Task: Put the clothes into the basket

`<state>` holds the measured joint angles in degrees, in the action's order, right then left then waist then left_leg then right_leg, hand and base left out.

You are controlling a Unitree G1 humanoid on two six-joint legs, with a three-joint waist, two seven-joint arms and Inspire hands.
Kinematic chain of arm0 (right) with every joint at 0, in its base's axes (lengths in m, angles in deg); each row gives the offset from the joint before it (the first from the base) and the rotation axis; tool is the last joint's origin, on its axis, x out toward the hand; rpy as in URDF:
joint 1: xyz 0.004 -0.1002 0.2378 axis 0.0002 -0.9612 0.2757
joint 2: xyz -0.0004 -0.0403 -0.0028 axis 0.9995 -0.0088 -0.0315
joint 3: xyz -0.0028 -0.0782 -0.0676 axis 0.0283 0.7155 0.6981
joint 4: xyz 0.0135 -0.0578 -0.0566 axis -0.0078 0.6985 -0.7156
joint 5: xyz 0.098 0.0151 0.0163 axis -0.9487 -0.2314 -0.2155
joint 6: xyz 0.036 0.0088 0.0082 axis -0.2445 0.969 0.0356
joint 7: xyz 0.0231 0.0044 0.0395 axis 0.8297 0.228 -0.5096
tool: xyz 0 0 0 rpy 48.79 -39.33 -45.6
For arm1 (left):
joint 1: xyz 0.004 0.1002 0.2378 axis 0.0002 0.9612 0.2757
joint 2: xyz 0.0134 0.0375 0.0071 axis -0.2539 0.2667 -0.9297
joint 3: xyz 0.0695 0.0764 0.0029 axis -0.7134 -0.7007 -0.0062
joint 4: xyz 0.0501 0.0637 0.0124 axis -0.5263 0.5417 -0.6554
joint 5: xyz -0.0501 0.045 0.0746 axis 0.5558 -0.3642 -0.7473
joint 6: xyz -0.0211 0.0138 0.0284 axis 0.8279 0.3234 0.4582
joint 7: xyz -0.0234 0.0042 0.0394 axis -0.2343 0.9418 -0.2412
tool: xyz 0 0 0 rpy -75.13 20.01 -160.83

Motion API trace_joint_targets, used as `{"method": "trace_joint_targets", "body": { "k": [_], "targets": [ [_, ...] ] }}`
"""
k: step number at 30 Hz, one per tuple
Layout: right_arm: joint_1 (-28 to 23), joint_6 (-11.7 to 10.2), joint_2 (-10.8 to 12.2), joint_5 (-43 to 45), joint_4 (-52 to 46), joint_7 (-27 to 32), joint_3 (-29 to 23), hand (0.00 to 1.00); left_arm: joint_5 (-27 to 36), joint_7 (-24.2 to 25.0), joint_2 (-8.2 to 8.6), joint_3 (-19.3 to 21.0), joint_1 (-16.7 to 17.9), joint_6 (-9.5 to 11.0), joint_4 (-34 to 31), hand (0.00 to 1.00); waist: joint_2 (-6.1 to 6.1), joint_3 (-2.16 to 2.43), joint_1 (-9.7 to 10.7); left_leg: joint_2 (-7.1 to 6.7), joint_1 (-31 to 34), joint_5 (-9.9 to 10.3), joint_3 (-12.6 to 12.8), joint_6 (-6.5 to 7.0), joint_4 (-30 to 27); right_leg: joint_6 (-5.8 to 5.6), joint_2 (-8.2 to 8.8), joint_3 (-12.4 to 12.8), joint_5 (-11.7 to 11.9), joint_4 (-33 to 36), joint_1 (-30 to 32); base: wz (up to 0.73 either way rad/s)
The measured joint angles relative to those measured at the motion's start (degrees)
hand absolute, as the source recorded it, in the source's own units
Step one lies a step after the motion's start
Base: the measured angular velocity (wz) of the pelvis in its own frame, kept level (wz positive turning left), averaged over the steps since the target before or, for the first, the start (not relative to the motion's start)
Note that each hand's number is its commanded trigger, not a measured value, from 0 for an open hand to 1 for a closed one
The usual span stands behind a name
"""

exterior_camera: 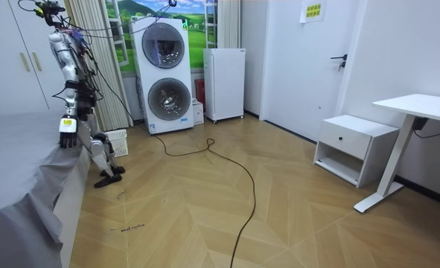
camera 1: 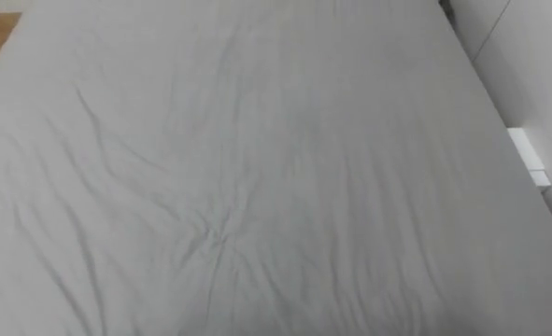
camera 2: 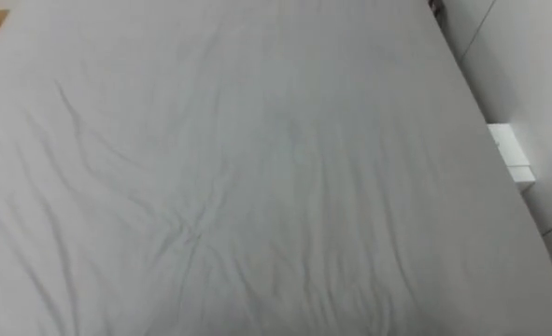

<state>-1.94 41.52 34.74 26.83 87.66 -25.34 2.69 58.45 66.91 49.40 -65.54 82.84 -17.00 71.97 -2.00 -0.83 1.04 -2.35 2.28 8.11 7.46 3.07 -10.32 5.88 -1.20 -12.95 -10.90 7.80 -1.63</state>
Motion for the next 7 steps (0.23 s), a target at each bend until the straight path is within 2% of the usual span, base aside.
{"method": "trace_joint_targets", "body": {
  "k": [3,7],
  "targets": [
    [-0.35,0.02,-0.01,0.12,0.03,0.05,0.01,0.0,-2.33,-0.31,0.68,0.32,0.45,0.06,-0.01,0.0,0.1,0.04,-0.28,-0.1,-0.63,0.0,-0.09,0.0,-0.02,-0.08,0.09,0.01,-0.06,-0.06,-0.6,0.0],
    [-0.79,0.0,0.02,0.19,0.12,0.08,0.22,0.0,-2.31,-0.32,0.98,0.5,0.83,0.09,-0.01,0.0,0.37,-0.08,-0.34,-0.15,-1.49,0.02,-0.1,-0.01,-0.01,-0.11,0.12,0.09,-0.1,-0.16,-1.54,-0.01]
  ]
}}
